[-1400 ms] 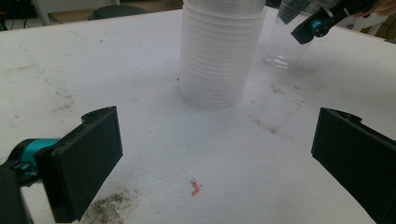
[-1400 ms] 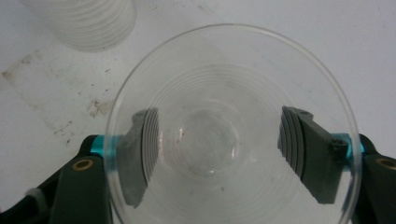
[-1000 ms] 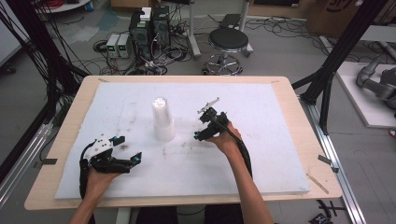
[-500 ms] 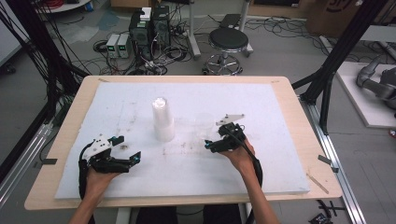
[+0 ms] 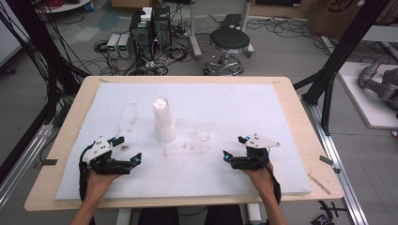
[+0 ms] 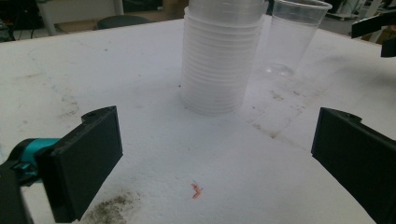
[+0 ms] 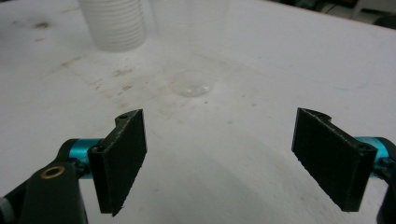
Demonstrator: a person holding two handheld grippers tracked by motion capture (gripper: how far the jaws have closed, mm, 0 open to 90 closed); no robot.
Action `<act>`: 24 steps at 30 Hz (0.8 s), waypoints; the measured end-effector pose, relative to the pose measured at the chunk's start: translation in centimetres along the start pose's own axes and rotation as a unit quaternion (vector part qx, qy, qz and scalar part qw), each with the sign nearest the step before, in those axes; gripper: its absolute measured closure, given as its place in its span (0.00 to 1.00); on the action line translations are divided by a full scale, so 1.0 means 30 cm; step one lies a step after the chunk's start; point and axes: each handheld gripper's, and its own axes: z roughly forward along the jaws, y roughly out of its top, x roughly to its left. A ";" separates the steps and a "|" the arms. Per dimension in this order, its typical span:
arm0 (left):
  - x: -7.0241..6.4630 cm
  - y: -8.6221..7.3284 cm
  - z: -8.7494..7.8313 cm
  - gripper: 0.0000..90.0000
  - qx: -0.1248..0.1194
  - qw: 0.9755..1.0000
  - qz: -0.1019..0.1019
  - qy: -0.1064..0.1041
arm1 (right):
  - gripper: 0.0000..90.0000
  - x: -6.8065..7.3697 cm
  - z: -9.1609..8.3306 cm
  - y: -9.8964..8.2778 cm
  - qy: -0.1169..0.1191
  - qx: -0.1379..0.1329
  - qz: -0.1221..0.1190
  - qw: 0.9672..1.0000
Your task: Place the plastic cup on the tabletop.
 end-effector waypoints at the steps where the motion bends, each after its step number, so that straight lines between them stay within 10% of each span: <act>1: 0.000 0.000 -0.001 0.02 0.000 1.000 0.001 0.001 | 0.23 -0.010 -0.010 -0.030 -0.010 -0.023 0.020 0.999; 24: 0.003 -0.005 -0.012 0.02 -0.011 1.000 -0.009 0.002 | 0.23 -0.008 -0.023 -0.050 -0.029 -0.037 0.032 0.998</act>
